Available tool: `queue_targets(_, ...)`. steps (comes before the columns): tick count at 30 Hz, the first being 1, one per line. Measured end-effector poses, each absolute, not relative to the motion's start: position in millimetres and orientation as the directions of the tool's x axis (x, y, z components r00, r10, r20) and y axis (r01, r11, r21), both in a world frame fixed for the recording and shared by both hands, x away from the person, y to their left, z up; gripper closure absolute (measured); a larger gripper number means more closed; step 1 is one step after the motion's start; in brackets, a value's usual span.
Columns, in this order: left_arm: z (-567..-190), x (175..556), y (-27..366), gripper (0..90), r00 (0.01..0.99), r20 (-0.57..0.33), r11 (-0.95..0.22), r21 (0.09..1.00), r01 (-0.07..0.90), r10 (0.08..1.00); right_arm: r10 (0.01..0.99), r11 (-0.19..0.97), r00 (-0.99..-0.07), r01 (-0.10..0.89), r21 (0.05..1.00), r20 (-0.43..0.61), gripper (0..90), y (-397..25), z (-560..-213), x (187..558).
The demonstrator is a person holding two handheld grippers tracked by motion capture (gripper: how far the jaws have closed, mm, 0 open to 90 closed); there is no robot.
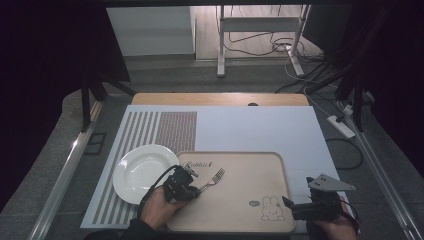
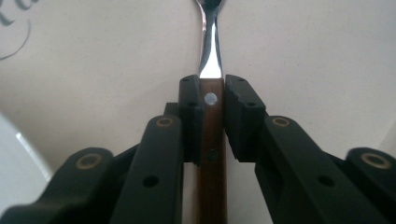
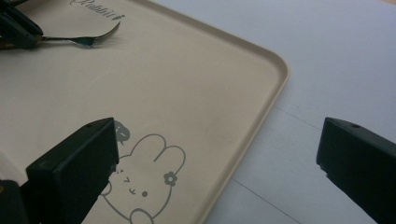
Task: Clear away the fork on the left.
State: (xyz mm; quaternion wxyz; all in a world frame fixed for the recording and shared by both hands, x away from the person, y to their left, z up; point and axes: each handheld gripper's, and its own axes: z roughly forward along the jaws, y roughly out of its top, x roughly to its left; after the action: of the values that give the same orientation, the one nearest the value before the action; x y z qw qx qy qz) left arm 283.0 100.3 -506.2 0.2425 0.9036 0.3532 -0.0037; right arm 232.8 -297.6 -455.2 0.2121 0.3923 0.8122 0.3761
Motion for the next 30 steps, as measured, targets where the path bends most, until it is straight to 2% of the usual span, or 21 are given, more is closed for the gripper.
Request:
queue_targets(3,-496.4,284.6,97.6,71.1,0.771,-0.174,-0.623,0.495,0.606,0.612,0.796,0.410,-0.603,0.477,0.778,-0.050,0.0,-297.4,-455.4,233.0)
queue_targets(6,-491.4,287.1,87.6,86.5,0.786,-0.157,-0.634,0.507,0.583,0.598,0.797,0.411,-0.602,0.478,0.776,-0.051,0.0,-297.2,-455.5,233.1)
queue_targets(7,-491.5,288.5,83.0,88.9,0.790,-0.150,-0.644,0.499,0.580,0.595,0.797,0.411,-0.602,0.478,0.776,-0.052,0.0,-297.2,-455.6,233.1)
queue_targets(13,-500.2,296.0,66.4,89.0,0.818,-0.128,-0.705,0.444,0.553,0.561,0.797,0.412,-0.602,0.479,0.775,-0.052,0.0,-297.2,-455.7,233.4)
queue_targets(17,-508.3,302.0,66.0,89.0,0.804,-0.127,-0.702,0.423,0.573,0.581,0.796,0.413,-0.602,0.479,0.774,-0.052,0.0,-297.2,-455.7,233.3)
queue_targets(21,-507.6,305.1,71.3,89.0,0.791,-0.080,-0.699,0.419,0.579,0.607,0.796,0.414,-0.603,0.479,0.774,-0.052,0.0,-297.2,-455.7,233.4)
queue_targets(30,-508.3,318.1,93.4,89.0,0.741,-0.077,-0.655,0.413,0.633,0.667,0.794,0.416,-0.605,0.478,0.773,-0.054,0.0,-297.0,-455.7,233.4)
